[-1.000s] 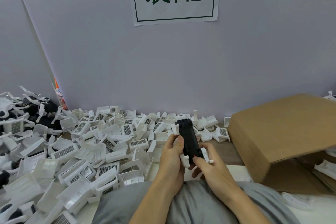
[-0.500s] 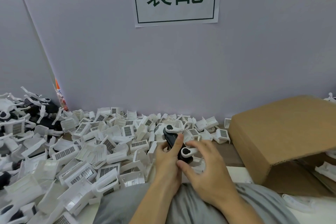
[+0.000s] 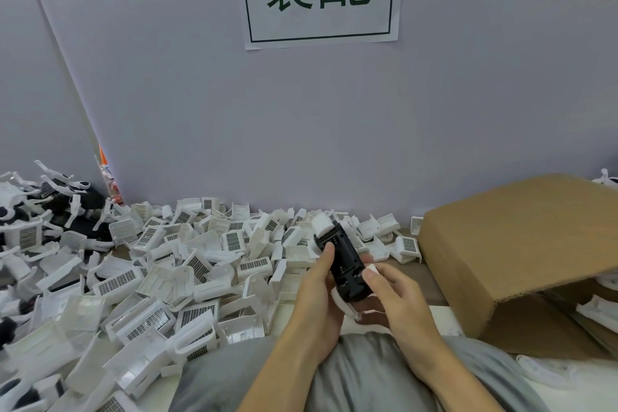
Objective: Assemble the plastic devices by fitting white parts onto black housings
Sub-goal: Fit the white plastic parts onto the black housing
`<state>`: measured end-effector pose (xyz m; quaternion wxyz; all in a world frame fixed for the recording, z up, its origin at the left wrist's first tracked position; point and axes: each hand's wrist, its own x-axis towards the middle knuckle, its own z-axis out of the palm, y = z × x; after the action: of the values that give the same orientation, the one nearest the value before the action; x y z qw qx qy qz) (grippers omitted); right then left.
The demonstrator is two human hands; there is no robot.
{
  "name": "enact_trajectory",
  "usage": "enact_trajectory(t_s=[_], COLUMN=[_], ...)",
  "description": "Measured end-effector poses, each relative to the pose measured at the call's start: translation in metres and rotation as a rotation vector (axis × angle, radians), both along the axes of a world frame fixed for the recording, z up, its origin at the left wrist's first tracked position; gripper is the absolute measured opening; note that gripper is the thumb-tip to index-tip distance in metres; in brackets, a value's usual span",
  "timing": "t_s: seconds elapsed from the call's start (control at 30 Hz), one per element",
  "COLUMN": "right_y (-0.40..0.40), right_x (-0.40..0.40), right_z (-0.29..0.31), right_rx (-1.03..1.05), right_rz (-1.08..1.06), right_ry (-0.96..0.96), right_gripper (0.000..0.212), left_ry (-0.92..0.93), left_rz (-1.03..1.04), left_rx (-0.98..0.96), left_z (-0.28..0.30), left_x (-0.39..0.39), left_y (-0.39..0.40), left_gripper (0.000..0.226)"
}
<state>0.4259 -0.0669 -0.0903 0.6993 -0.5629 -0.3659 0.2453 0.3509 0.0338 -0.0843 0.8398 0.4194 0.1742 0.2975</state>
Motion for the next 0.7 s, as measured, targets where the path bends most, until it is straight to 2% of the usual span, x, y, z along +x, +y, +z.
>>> enact_trajectory(t_s=[0.07, 0.17, 0.27, 0.37, 0.43, 0.57, 0.7], right_y=[0.004, 0.007, 0.007, 0.009, 0.009, 0.008, 0.008], right_x=[-0.001, 0.003, 0.008, 0.006, 0.003, 0.003, 0.004], right_z=[-0.004, -0.009, -0.012, -0.016, -0.017, -0.017, -0.016], right_rx=[-0.024, -0.06, -0.204, -0.457, -0.606, -0.702, -0.782], right_rz=[-0.044, -0.289, -0.471, -0.391, -0.332, -0.377, -0.393], right_ry=[-0.051, -0.099, -0.311, -0.553, -0.649, -0.617, -0.62], right_gripper=[0.025, 0.025, 0.021, 0.028, 0.029, 0.028, 0.018], left_ry=[-0.046, -0.157, -0.276, -0.328, -0.313, -0.253, -0.193], left_rz=[-0.007, 0.109, 0.243, 0.306, 0.332, 0.348, 0.305], left_rx=[-0.002, -0.092, -0.217, -0.343, -0.364, -0.302, -0.205], left_z=[0.0, 0.002, 0.002, 0.001, 0.001, 0.002, 0.002], left_x=[0.0, -0.002, -0.005, -0.009, -0.009, -0.007, -0.006], left_y=[0.001, 0.005, 0.014, 0.021, 0.021, 0.017, 0.014], left_gripper=[0.052, 0.053, 0.048, 0.042, 0.042, 0.035, 0.035])
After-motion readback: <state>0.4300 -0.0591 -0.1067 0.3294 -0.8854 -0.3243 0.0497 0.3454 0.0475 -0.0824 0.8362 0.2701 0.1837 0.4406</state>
